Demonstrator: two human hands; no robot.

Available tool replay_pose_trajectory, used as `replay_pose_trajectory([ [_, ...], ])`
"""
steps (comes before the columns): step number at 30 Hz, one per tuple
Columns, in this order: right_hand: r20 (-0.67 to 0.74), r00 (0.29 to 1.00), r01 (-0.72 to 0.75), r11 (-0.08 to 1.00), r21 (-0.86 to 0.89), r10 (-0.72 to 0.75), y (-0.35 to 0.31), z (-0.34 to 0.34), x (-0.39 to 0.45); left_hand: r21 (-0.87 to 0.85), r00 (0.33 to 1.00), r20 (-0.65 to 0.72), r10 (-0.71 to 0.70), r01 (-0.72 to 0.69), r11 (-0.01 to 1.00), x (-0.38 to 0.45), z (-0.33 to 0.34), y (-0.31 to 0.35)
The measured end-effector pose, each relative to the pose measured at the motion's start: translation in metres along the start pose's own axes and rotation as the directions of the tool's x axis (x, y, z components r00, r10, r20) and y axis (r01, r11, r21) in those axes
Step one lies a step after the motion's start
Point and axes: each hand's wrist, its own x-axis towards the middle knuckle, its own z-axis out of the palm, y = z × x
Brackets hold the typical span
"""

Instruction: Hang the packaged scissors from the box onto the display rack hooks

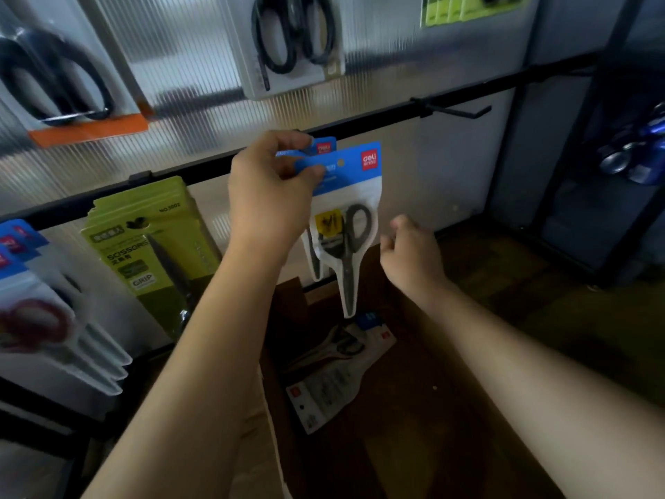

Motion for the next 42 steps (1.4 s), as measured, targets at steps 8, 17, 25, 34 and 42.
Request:
replay_pose_trajectory([
  [8,0.048,0.995,0.088,0.993,-0.075,-0.085,-0.001,0.015,-0.012,-0.032,0.998,-0.058,-0.027,0.025,0.999,0.009,-0.001,-0.003],
  [17,0.105,0.989,0.114,0.984,-0.136,-0.1,0.0,0.013,-0.017,0.06,0.999,-0.042,0.018,-0.016,0.998,0.008,-0.003,0.0],
  [25,0.111,0.992,0.077,0.99,-0.115,-0.064,0.006,0.019,-0.022,0.03,0.996,-0.08,0.045,-0.042,0.999,0.005,0.001,0.001],
  [34,0.12,0.991,0.072,0.993,-0.096,-0.06,0.008,0.019,-0.024,0.017,0.992,-0.113,0.054,-0.052,0.998,0.006,0.006,-0.001],
  [42,0.118,0.991,0.069,0.993,-0.095,-0.057,0.012,0.018,-0.024,0.018,0.976,-0.195,0.098,-0.096,0.995,0.001,0.002,-0.008],
])
